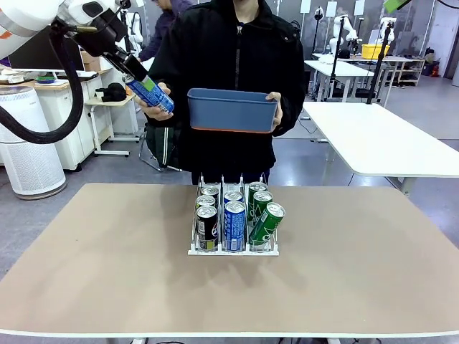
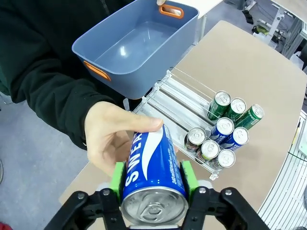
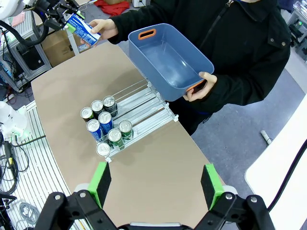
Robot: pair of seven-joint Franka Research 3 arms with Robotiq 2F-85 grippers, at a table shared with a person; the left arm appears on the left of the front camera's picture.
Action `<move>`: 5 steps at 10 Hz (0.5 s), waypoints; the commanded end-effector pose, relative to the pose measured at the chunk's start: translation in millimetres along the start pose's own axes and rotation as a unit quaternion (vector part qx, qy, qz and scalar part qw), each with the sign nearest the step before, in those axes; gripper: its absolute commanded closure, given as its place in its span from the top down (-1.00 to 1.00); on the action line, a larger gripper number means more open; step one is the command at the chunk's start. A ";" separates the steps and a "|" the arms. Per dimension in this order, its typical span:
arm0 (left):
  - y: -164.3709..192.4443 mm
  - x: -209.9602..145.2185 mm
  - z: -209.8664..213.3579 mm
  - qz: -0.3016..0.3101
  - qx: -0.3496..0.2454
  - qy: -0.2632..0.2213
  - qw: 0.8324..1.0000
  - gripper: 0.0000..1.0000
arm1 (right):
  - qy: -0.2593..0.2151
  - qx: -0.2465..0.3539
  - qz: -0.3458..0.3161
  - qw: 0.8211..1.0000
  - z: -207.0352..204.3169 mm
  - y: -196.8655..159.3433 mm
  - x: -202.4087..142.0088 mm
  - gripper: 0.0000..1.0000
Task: Fill the beverage cans into the dispenser.
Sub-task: Pick up the Ionic drink handed by the human.
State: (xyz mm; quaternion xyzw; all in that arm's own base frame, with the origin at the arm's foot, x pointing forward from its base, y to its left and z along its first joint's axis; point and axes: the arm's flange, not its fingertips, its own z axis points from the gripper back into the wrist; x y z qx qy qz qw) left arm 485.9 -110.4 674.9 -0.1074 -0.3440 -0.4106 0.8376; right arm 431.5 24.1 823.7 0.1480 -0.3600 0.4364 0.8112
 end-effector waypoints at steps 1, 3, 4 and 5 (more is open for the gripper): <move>1.2 -2.9 1.2 0.006 0.013 0.011 1.000 -0.94 | 0.003 0.000 -0.002 1.000 -0.8 2.5 -1.3 1.00; -1.1 -1.1 1.3 0.009 0.014 0.021 1.000 -1.00 | 0.003 0.000 -0.002 1.000 -0.8 2.5 -1.3 1.00; -0.2 -0.4 3.0 0.009 0.011 0.026 1.000 -1.00 | 0.003 0.000 -0.002 1.000 -0.8 2.5 -1.3 1.00; 0.7 0.3 4.0 0.009 0.010 0.026 1.000 -1.00 | 0.003 0.000 -0.002 1.000 -0.8 2.5 -1.3 1.00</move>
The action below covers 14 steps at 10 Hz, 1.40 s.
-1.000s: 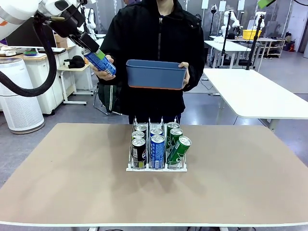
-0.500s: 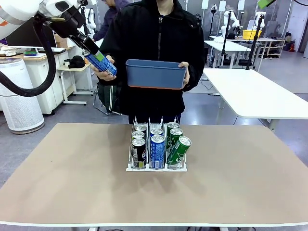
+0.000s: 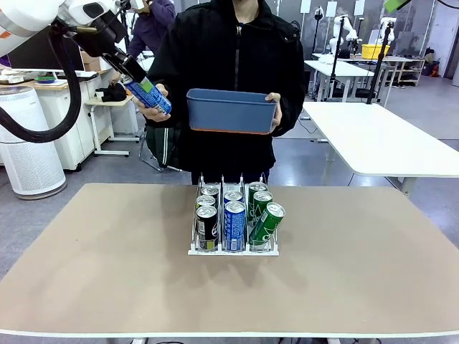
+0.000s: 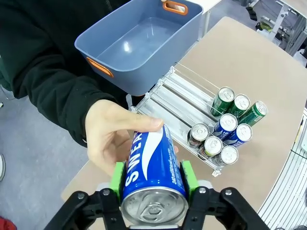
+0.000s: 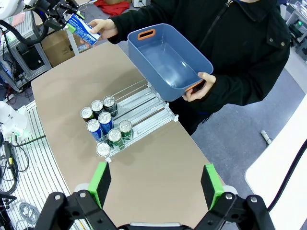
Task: Fill the beverage cans into the dispenser.
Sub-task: Pick up the Ionic drink handed by the human, then place the picked Ionic drink in the line of the Automatic Can Dispenser with the same cans.
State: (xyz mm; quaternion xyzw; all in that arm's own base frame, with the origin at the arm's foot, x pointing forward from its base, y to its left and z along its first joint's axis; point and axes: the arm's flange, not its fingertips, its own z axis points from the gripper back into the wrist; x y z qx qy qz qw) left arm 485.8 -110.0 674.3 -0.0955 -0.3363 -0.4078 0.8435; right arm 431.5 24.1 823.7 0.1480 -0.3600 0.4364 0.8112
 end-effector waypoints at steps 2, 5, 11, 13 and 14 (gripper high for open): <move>-4.0 5.6 4.9 0.020 0.008 0.008 1.000 0.00 | 0.003 0.000 -0.002 1.000 -0.8 2.5 -1.3 1.00; -0.7 0.7 0.2 0.002 0.001 0.002 1.000 0.00 | 0.003 0.000 -0.002 1.000 -0.8 2.5 -1.3 1.00; -0.7 0.7 0.2 0.002 0.001 0.002 1.000 0.00 | 0.003 0.000 -0.002 1.000 -0.8 2.5 -1.3 1.00; -0.7 0.7 0.2 0.002 0.001 0.002 1.000 0.00 | 0.003 0.000 -0.002 1.000 -0.8 2.5 -1.3 1.00; -0.7 0.7 0.2 0.002 0.001 0.002 1.000 0.00 | 0.003 0.000 -0.002 1.000 -0.8 2.5 -1.3 1.00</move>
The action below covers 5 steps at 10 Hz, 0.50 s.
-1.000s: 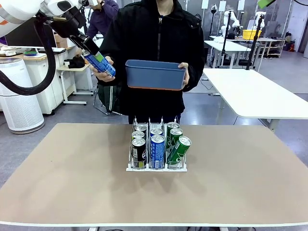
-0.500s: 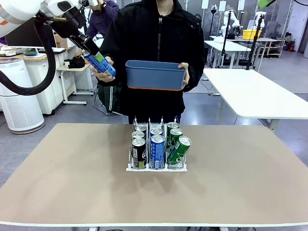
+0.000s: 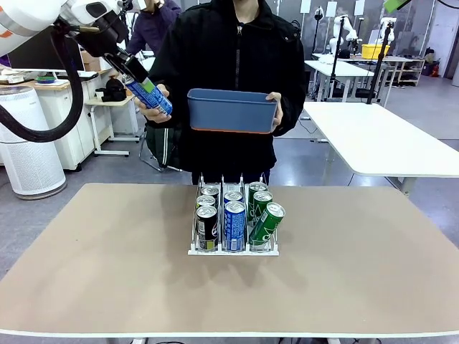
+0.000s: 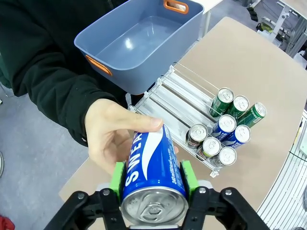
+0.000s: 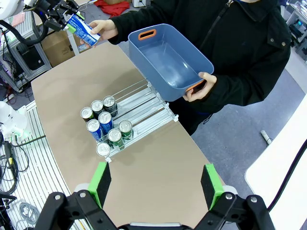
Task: Fill the beverage cans into the dispenser.
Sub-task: Place the picked Ionic drink in the line of the Automatic Can Dispenser with the same cans.
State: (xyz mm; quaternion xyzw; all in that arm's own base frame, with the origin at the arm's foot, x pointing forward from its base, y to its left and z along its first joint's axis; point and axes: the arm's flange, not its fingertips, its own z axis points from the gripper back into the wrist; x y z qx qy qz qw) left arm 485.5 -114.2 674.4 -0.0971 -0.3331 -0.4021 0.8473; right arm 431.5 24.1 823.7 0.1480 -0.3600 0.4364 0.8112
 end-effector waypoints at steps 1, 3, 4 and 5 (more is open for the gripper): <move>2.2 -1.7 1.8 -0.006 0.001 -0.001 1.000 0.00 | 0.003 0.000 -0.002 1.000 -0.8 2.5 -1.3 1.00; 2.2 -1.7 1.8 -0.006 0.001 -0.001 1.000 0.00 | 0.003 0.000 -0.002 1.000 -0.8 2.5 -1.3 1.00; 2.2 -1.7 1.8 -0.006 0.001 -0.001 1.000 0.00 | 0.003 0.000 -0.002 1.000 -0.8 2.5 -1.3 1.00; 2.2 -1.7 1.8 -0.006 0.001 -0.001 1.000 0.00 | 0.003 0.000 -0.002 1.000 -0.8 2.5 -1.3 1.00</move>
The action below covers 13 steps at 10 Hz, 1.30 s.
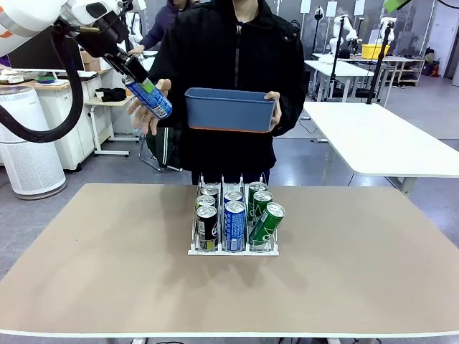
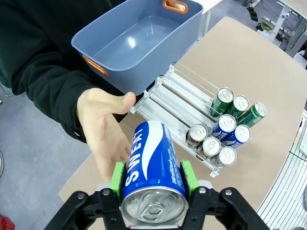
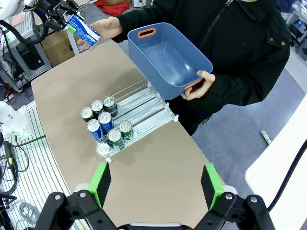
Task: Fill the beverage cans into the dispenser.
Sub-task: Place the picked Ionic drink in the line of the Automatic Can Dispenser with the same cans.
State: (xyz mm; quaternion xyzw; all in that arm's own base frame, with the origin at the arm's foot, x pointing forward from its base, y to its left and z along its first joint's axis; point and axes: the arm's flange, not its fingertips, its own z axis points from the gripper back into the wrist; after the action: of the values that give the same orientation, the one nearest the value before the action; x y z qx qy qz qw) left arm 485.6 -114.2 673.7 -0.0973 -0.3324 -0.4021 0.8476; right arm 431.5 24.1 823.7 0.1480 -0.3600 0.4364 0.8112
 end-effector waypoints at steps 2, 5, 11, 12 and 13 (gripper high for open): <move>2.2 -1.4 2.5 -0.006 0.001 -0.002 1.000 0.00 | 0.003 0.000 -0.002 1.000 -0.8 2.5 -1.3 1.00; 2.2 -1.4 2.5 -0.006 0.001 -0.002 1.000 0.00 | 0.003 0.000 -0.002 1.000 -0.8 2.5 -1.3 1.00; 2.2 -1.4 2.5 -0.006 0.001 -0.002 1.000 0.00 | 0.003 0.000 -0.002 1.000 -0.8 2.5 -1.3 1.00; 2.2 -1.4 2.5 -0.006 0.001 -0.002 1.000 0.00 | 0.003 0.000 -0.002 1.000 -0.8 2.5 -1.3 1.00; 2.2 -1.4 2.5 -0.006 0.001 -0.002 1.000 0.00 | 0.003 0.000 -0.002 1.000 -0.8 2.5 -1.3 1.00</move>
State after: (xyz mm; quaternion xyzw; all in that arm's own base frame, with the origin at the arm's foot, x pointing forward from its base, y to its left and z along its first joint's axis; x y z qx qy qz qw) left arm 485.6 -114.2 673.6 -0.0973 -0.3323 -0.4022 0.8476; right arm 431.5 24.1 823.7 0.1480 -0.3600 0.4364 0.8112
